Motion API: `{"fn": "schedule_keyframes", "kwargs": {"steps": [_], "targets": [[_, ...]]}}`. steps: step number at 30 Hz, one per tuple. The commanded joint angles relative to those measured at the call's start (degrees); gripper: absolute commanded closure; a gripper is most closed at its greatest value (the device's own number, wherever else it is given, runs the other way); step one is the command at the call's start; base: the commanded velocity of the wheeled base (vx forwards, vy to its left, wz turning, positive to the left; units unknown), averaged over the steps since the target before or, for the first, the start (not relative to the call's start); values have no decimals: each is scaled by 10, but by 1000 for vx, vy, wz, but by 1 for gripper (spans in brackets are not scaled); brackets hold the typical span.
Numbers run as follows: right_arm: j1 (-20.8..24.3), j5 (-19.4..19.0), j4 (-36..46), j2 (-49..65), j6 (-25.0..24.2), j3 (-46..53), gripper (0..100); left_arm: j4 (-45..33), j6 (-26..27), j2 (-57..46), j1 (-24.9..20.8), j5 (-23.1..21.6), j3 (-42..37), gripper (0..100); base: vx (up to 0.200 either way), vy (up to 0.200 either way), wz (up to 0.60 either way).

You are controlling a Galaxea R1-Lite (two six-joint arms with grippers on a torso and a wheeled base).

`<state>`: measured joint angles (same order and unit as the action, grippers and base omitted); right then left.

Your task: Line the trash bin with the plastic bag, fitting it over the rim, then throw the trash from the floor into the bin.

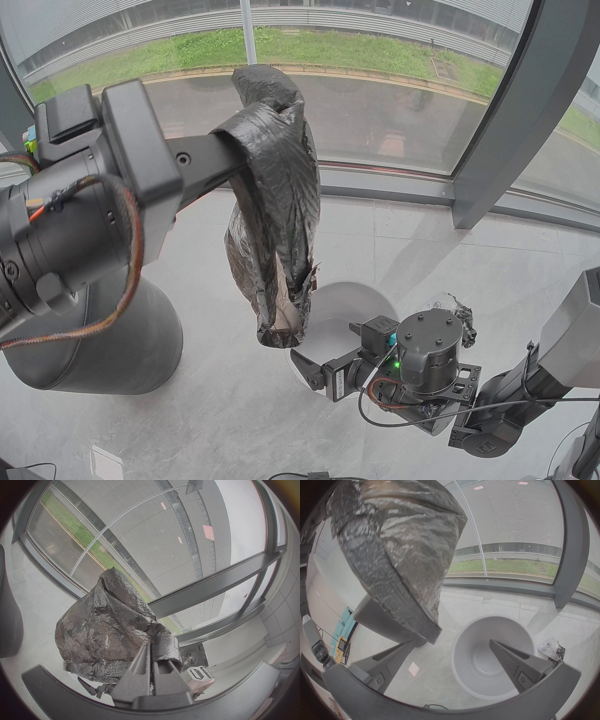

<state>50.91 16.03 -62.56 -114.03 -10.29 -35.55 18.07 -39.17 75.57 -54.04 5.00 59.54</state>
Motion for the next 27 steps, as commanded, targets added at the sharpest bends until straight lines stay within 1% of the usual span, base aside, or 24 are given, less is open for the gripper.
{"fn": "schedule_keyframes", "kwargs": {"steps": [1, 4, 6, 9, 10, 12, 19, 27], "targets": [[9, 1, 0, -13, -1, 0, 0, 0, 0, -1, 1, 0, 1, 100, 0, 0, 0], [17, 1, 0, -14, 1, -4, 0, 0, 0, -1, 0, 0, 0, 100, 0, 0, 0], [16, 2, 1, -15, 11, -15, 0, 0, 0, -2, 0, 0, -1, 100, 0, 0, 0], [10, 18, 1, -22, 24, -29, 0, 0, 0, -10, 0, -1, -3, 100, 0, 0, 0], [6, 30, 0, -26, 29, -36, 0, 0, 0, -12, 0, -1, -4, 100, 0, 0, 0], [0, 38, 0, -33, 35, -42, 0, 0, 0, -14, 1, -1, -3, 100, 0, 0, 0], [-1, 41, -1, -57, 49, -72, 0, 0, 0, -16, 0, -2, -4, 100, 0, 0, 0], [-1, 46, -1, -59, 69, -98, 0, 0, 0, -24, 0, -3, -5, 100, 0, 0, 0]]}}
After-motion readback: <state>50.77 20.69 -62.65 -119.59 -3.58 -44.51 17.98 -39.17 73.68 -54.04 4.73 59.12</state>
